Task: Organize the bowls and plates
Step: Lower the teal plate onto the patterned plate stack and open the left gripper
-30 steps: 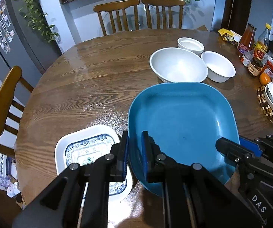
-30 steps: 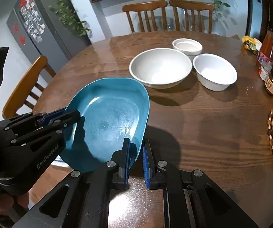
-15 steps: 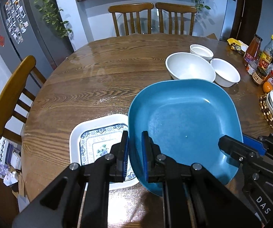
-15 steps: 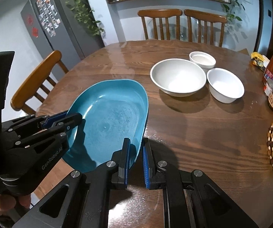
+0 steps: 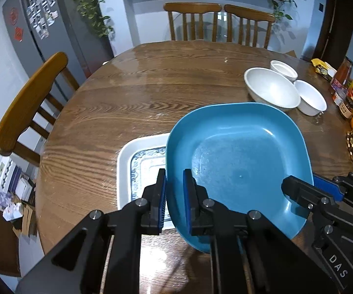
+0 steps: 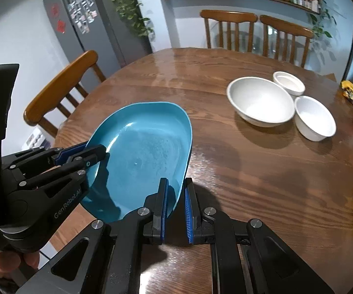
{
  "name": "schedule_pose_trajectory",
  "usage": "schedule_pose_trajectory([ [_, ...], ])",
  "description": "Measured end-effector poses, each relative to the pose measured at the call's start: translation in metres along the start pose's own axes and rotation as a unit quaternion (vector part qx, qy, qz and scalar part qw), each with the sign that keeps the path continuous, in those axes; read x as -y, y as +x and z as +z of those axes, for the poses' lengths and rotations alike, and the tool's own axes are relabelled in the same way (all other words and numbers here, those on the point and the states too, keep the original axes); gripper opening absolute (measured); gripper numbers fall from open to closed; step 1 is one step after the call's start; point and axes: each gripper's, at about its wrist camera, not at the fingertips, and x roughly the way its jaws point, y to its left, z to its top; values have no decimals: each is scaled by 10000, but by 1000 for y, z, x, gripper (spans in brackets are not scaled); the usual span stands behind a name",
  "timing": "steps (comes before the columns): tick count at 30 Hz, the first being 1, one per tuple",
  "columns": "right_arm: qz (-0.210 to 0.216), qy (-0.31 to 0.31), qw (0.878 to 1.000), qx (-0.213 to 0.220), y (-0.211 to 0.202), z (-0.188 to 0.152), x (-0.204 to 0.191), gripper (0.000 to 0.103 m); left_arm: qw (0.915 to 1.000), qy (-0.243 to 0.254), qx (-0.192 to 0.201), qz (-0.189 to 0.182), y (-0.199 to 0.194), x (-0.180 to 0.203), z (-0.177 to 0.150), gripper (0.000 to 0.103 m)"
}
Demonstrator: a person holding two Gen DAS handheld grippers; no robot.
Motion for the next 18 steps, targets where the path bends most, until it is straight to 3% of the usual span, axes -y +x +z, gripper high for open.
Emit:
schedule_pose_trajectory([
  [18, 268, -382, 9986, -266, 39, 19, -40, 14, 9984, -405, -283, 273, 25, -52, -3, 11],
])
